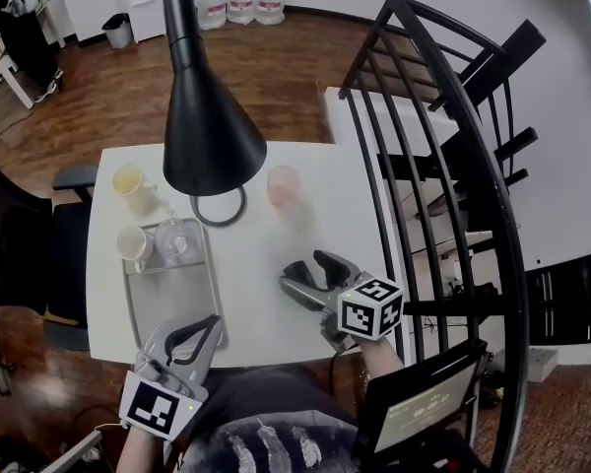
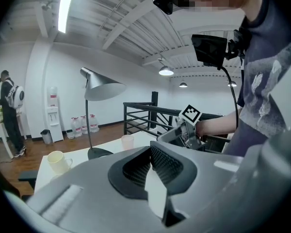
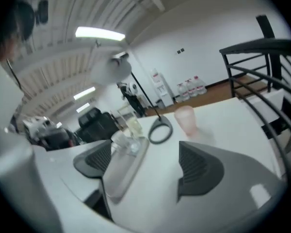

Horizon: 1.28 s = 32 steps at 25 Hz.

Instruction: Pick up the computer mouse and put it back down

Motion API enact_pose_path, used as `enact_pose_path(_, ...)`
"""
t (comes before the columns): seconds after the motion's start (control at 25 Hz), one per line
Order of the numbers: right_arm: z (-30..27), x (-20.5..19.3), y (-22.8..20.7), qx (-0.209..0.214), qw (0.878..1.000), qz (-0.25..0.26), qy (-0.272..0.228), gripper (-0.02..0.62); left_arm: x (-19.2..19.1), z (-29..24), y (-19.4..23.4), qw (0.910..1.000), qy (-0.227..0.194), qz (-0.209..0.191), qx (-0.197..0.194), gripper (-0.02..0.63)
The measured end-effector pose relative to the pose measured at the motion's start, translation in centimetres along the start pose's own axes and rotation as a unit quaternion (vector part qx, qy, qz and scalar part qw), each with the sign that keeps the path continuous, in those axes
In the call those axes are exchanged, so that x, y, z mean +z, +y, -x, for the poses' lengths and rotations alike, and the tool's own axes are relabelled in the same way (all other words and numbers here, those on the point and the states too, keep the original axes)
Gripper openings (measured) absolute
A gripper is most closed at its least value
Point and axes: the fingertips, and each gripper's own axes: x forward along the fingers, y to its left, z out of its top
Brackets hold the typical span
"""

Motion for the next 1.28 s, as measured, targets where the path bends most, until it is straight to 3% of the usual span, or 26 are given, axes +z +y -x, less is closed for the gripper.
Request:
enact_pose_path(0.08,1.5,3.1,3.0,0.088,0.994,-0.029,-0.057,0.426,0.2,-0.1,-0.2,1.0,-0.001,-0.003,-0.003,0.015)
enact_pose_path(0.16,3.2,5.3,5.7,0.16,0.983,-0.026,-0.088,0.355,0.3,-0.4,-0.6,0.9999,0.0,-0.008,-0.007,0.015)
enact_pose_path(0.32,5.8,7.2,9.2,0.254,0.959,-0.017,-0.122,0.014,0.5,-0.8,-1.1,0.9999,0.003,-0.008,-0.009,0.015)
enact_pose_path(0.44,6.7,7.0,10.4,0.293,0.947,-0.032,-0.124,0.003,0.5,-1.0,-1.4,0.9999,0.002,-0.005,-0.01,0.015)
enact_pose_path(0.6,7.1,6.2,11.2,0.311,0.943,-0.031,-0.118,0.003,0.4,-0.9,-1.5,0.9999,0.004,-0.009,-0.009,0.015)
enact_pose_path(0.96,7.1,5.7,11.3,0.308,0.943,-0.032,-0.124,0.003,0.3,-0.7,-1.7,0.9998,0.007,-0.013,-0.011,0.015)
enact_pose_path(1.28,6.2,5.1,11.0,0.284,0.951,-0.03,-0.114,0.003,0.0,-0.2,-1.7,0.9999,0.009,-0.011,-0.01,0.015)
